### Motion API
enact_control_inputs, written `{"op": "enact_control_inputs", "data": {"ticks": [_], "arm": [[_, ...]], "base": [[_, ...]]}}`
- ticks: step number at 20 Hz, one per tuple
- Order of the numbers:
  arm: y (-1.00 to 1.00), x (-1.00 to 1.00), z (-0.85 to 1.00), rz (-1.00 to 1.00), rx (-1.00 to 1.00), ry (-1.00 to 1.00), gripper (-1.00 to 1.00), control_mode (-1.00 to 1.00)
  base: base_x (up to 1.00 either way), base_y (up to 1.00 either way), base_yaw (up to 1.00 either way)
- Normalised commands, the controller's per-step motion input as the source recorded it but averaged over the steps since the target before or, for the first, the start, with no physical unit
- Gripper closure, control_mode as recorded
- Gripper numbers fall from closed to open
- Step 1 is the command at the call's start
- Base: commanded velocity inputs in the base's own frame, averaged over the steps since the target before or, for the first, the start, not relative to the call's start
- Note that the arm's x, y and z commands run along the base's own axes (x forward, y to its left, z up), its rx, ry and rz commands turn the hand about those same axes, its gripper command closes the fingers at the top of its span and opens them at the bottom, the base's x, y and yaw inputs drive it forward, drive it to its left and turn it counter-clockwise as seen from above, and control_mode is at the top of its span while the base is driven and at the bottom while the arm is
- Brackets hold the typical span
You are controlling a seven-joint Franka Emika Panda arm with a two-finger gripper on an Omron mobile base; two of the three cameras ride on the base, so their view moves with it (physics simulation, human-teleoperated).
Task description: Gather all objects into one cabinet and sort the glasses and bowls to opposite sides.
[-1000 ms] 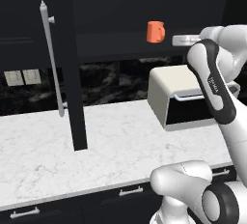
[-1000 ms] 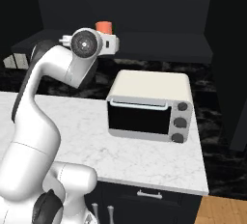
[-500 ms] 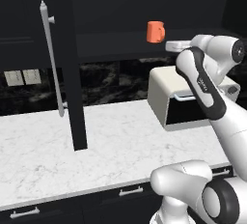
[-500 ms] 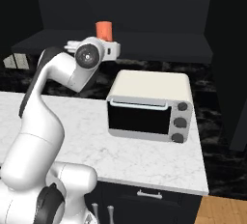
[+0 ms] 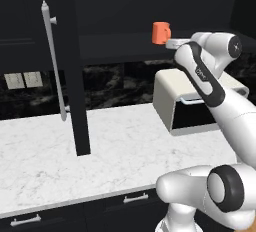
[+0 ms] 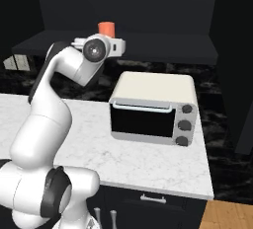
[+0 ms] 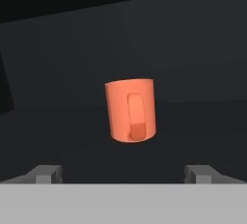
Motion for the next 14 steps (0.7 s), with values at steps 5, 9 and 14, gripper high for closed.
{"op": "enact_control_inputs", "data": {"ticks": [5,9,14], "arm": [[0.00,0.38,0.00,0.00,0.00,0.03,-1.00,-1.00],[0.00,0.37,0.00,0.00,0.00,0.02,-1.00,-1.00],[0.00,0.26,0.00,0.00,0.00,0.00,-1.00,-1.00]], "base": [[0.00,0.00,0.00],[0.00,0.00,0.00],[0.00,0.00,0.00]]}}
